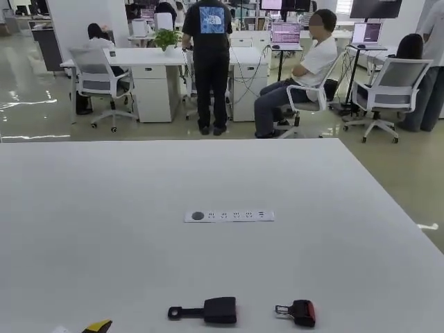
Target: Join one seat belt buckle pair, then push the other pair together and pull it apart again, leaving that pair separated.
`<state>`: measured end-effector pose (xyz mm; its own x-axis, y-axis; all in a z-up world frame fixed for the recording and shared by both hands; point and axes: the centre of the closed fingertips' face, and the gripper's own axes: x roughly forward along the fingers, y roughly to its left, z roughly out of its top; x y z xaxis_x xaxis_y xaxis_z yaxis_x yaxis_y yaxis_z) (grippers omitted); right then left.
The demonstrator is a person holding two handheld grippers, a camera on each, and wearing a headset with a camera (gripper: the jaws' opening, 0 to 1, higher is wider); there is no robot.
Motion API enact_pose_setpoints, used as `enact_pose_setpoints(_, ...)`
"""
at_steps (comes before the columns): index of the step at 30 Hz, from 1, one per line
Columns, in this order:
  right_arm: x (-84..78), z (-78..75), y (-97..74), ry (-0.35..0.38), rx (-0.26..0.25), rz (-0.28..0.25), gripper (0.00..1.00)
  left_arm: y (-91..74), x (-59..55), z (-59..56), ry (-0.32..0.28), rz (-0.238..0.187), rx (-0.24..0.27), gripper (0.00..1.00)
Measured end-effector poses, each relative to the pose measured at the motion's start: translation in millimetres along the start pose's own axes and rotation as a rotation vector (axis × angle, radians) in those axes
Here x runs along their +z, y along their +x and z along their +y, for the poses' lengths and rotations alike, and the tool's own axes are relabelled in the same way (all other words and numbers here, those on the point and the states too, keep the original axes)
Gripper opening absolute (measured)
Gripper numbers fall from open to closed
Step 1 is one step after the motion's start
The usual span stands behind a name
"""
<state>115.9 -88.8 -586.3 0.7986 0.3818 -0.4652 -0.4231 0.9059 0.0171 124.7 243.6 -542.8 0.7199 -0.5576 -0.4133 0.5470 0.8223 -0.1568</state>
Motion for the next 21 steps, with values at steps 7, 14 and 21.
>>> enact_pose_setpoints(7,0.4,0.3,1.7,0.001,0.002,0.0,0.99,0.2,-0.6,0.9,0.0,0.001,0.0,0.99)
enact_pose_setpoints(14,2.7,1.6,2.9,0.002,0.0,0.0,0.99,1.4,-2.0,3.8,-0.003,0.001,0.0,0.99)
enact_pose_setpoints(21,2.8,1.3,3.8,0.005,0.001,0.0,0.99,4.0,-3.5,6.7,-0.002,0.004,-0.005,0.99)
